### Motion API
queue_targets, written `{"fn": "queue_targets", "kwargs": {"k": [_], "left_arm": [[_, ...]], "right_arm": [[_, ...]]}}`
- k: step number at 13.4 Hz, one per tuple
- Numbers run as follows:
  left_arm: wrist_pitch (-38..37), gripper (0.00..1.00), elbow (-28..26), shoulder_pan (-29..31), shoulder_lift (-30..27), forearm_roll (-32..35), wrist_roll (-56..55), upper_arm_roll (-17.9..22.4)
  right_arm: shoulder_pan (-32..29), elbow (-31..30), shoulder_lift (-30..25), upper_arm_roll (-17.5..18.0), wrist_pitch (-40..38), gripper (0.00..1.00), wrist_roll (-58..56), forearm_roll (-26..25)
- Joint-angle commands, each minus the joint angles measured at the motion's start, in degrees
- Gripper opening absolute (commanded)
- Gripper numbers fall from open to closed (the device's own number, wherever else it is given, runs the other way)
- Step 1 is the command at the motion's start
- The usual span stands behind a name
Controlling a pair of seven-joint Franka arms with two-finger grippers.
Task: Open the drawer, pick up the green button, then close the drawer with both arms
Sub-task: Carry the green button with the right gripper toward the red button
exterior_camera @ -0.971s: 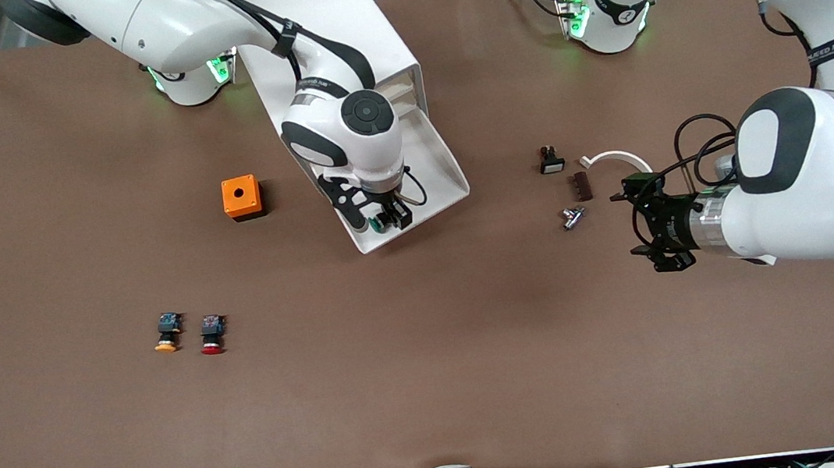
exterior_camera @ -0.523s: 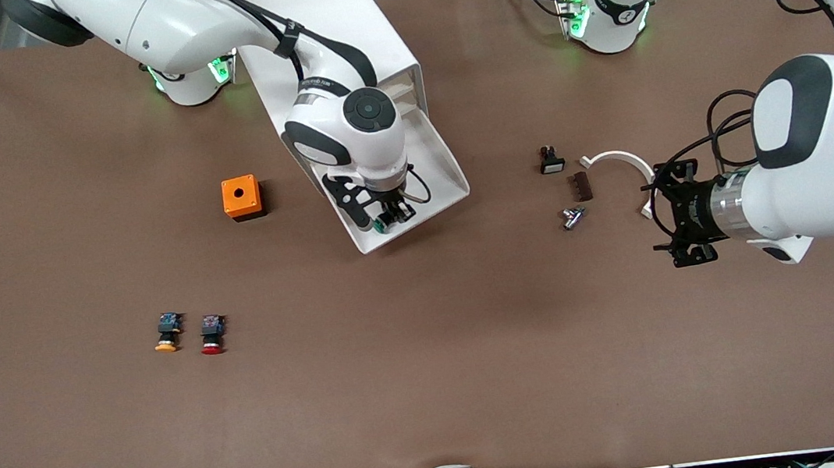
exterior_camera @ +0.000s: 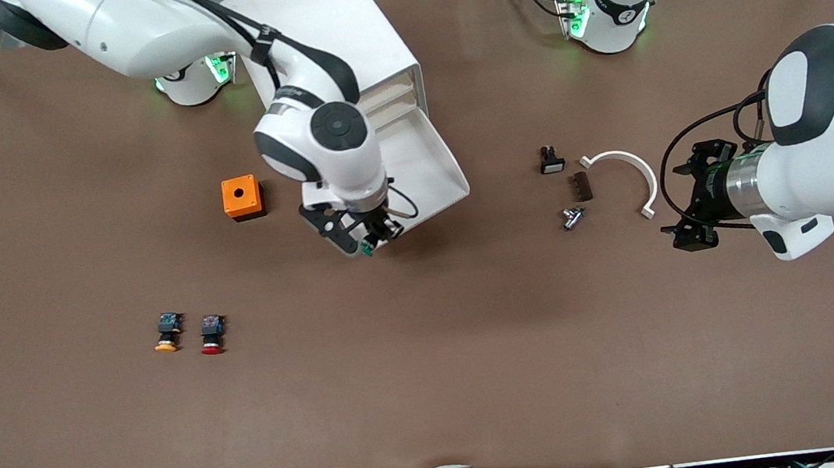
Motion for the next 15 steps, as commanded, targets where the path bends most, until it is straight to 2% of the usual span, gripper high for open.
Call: {"fn": "queue_targets", "kwargs": {"k": [1,4,7,9,11,13,15], "left_arm": [[-0.6,0.99,-1.3,-0.5,-1.9,2.8,4.7,0.3],[-0.6,1.00,-1.3,-0.6,-1.9,3.9,9.3,0.1],[-0.6,1.00,-1.4,-0.8,-1.9,4.3,15.5,-0.4],[-0.4,1.00,-1.6,-0.6,-1.8,4.3,24.0,-0.4],[-0.1,1.00,-1.6,-0.5,-1.6,4.4,32.0,-0.4],[0.8,1.00,-1.6,-0.8,-1.4,5.3,40.4,-0.4],[2.6,1.00,-1.7,-1.9,-1.3,7.3,43.1,-0.4]], "right_arm": [[-4.6,1.5,0.0,0.4,-3.7,0.03,-16.1,-1.5],[-5.6,3.9,0.3,-6.5,-4.1,0.04,-34.0,-0.7],[-5.6,3.7,0.6,-12.4,-1.4,0.03,-46.2,-0.5],[-5.7,3.2,0.9,-14.9,0.6,0.03,-52.2,0.0],[-5.6,1.8,1.0,-18.4,4.2,0.03,-57.3,3.5],[-5.7,-0.3,1.6,-21.2,8.6,0.03,-61.6,4.5],[-5.8,-0.9,3.0,-22.0,10.4,0.04,-62.1,4.5]]}}
